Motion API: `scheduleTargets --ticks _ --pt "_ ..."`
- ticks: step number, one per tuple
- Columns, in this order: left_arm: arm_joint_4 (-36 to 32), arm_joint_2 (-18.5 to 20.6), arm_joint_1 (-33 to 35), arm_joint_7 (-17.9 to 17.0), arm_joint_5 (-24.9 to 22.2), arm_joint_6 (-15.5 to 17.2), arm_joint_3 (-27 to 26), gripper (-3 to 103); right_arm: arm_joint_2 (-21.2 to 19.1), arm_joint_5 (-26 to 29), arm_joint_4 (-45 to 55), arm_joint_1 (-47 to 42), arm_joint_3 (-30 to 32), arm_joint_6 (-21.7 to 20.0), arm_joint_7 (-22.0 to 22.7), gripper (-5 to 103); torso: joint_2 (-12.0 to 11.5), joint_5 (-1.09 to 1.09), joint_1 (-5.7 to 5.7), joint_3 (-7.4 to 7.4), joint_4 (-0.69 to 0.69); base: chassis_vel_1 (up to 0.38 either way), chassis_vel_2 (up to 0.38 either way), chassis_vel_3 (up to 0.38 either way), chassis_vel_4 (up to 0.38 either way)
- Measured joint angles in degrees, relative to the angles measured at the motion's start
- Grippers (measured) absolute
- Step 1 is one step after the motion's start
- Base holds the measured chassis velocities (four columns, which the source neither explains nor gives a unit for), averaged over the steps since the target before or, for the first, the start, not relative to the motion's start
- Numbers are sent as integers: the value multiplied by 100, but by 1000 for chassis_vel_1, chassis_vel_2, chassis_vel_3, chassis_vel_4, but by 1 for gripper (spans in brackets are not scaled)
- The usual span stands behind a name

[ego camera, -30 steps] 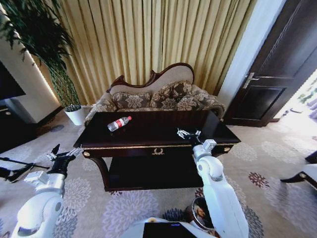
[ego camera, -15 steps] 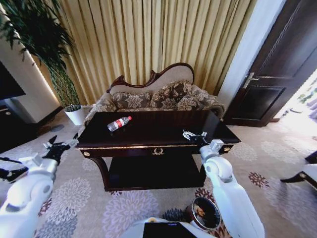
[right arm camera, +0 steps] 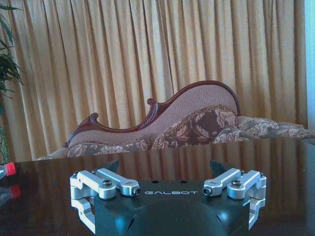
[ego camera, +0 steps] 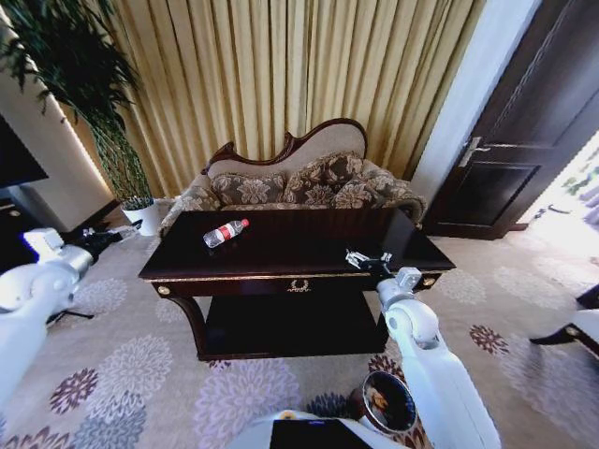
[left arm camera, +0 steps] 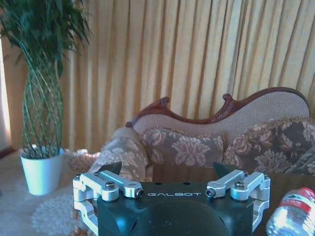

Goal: Move to the front of the table and place the trash on the table into the trash bin.

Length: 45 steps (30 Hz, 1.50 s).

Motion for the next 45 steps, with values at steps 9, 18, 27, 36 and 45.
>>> scheduleTargets --ticks 9,18,27,36,45 --pt "273 -891 -1357 -619 649 -188 1086 100 8 -39 -18 -50 -7 6 -4 100 0 1 1 0 -4 0 0 0 0" --pt "-52 -1298 -1663 -1399 946 -113 1657 100 41 -35 -41 35 -12 7 -7 100 0 2 0 0 -1 0 0 0 0" --pt "716 -1495 -2460 -932 581 -391 2399 100 59 -30 -81 86 -37 7 -12 100 0 1 0 0 -3 0 0 0 0" --pt "834 -1513 -2707 321 165 -60 2562 100 85 -55 -169 105 -30 15 -13 100 0 1 0 -1 -2 0 0 0 0" --pt "722 -1548 -2887 -138 -759 1886 2373 100 181 -161 -283 88 -29 122 -24 100 1 1 0 -1 -2 0 0 0 0"
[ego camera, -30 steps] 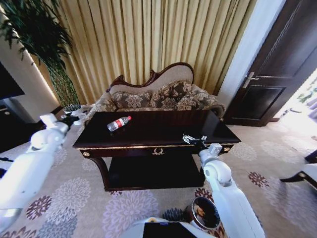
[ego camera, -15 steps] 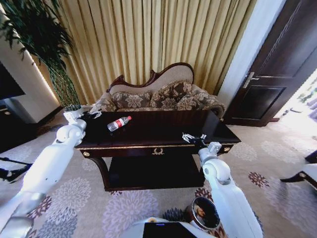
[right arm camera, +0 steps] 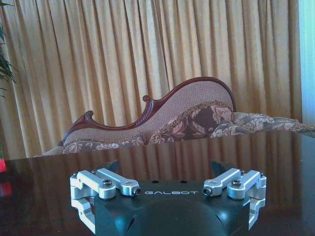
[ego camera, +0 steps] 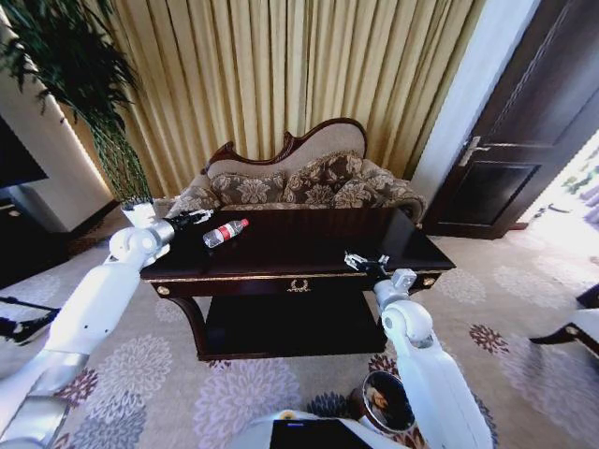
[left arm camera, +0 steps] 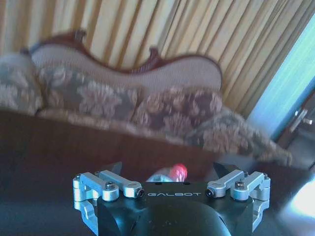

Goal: Move to the front of the table and place the trash on the table into the trash bin.

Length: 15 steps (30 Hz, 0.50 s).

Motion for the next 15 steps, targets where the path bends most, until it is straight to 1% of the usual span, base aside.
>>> scheduleTargets --ticks 1,2,6,7,8,10,12,13,15 --pt "29 14 -25 -68 -13 140 2 100 8 -12 -9 -5 -2 6 -1 100 0 -1 0 0 0 0 0 0 0" --pt "44 21 -43 -144 -14 183 9 100 11 -17 -17 -5 -4 8 -1 100 0 -1 0 0 0 0 0 0 0" --pt "49 57 -66 -210 32 199 32 100 17 -23 -39 2 -14 12 -1 100 0 -1 0 0 -1 0 0 0 0" --pt "58 68 -76 -211 103 200 52 100 19 -24 -44 5 -17 12 -1 100 0 0 0 0 0 0 0 0 0" --pt "143 84 -139 -218 343 200 124 100 24 -29 -55 6 -24 15 -1 100 0 -1 0 0 0 0 0 0 0" --pt "246 82 -208 -216 425 200 175 100 26 -32 -59 6 -26 17 -2 100 0 -1 0 0 1 0 0 0 0" --pt "676 76 -460 -166 619 193 405 100 24 -40 -59 -15 -29 27 -2 100 0 0 0 0 -1 0 0 0 0" --pt "932 81 -609 -75 726 189 566 100 22 -45 -59 -23 -29 30 -2 100 0 -1 0 0 -1 0 0 0 0" --pt "1049 83 -685 -30 770 188 650 100 20 -48 -59 -26 -29 32 -3 100 0 -2 0 0 -1 0 0 0 0"
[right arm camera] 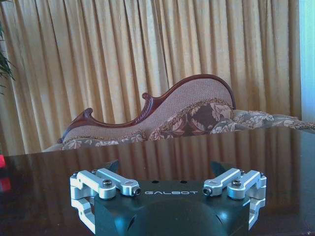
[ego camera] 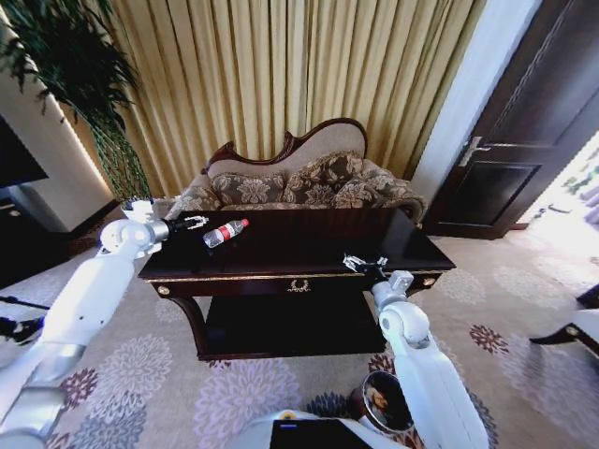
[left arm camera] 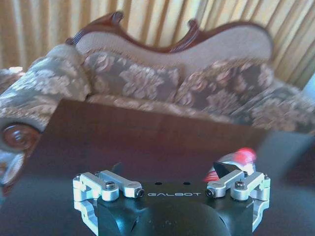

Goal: Move to the front of the table and place the trash on the table into the trash bin.

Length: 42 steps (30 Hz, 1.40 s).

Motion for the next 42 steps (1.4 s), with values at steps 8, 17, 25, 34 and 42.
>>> scheduleTargets --ticks 8,17,25,34,42 --pt "611 -160 -637 884 429 -30 506 100 25 -31 4 -39 38 31 0 100 0 1 0 0 -2 0 0 0 0" --pt "686 -152 -928 1881 562 -42 760 100 30 -40 -56 -37 68 112 -1 100 0 1 0 0 1 0 0 0 0" --pt "1082 -94 -1423 2218 455 -44 1519 100 85 -80 -142 4 46 139 -7 100 0 1 0 0 0 0 0 0 0" --pt "1649 -313 -1876 2347 430 -46 2353 100 155 -167 -240 38 64 225 -19 100 0 1 0 0 -1 0 0 0 0" --pt "1961 -487 -2130 2459 435 -48 2706 100 226 -217 -281 78 101 247 -10 100 0 2 0 0 1 0 0 0 0"
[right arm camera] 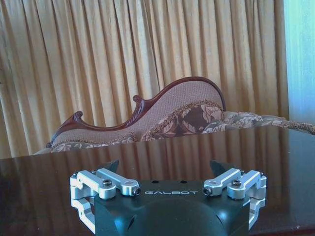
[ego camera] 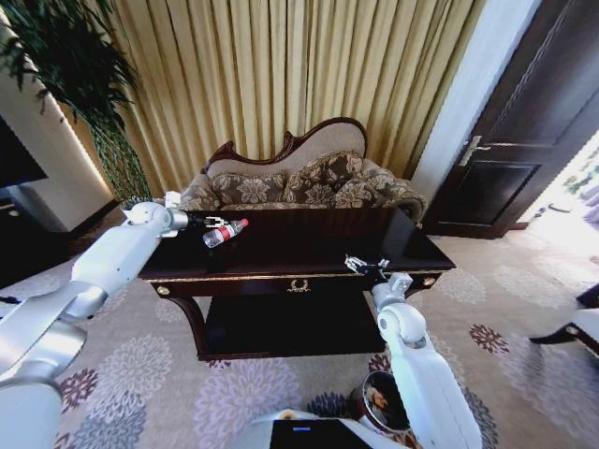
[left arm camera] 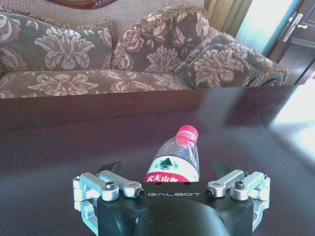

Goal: Move to the front of the table and place the trash on the table into the trash bin.

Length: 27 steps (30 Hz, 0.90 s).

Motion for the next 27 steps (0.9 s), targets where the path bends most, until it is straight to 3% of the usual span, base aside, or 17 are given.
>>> scheduleTargets --ticks 12,26,27 --pt "327 -179 -195 274 91 0 429 100 126 -168 -170 175 -63 83 1 100 0 0 0 0 0 0 0 0 0" --pt "567 -444 -234 359 156 -1 499 103 175 -188 -235 213 -34 152 1 100 0 0 0 0 -2 0 0 0 0" --pt "568 -462 -232 359 166 -2 493 98 178 -188 -236 219 -34 151 1 100 0 0 0 0 -2 0 0 0 0"
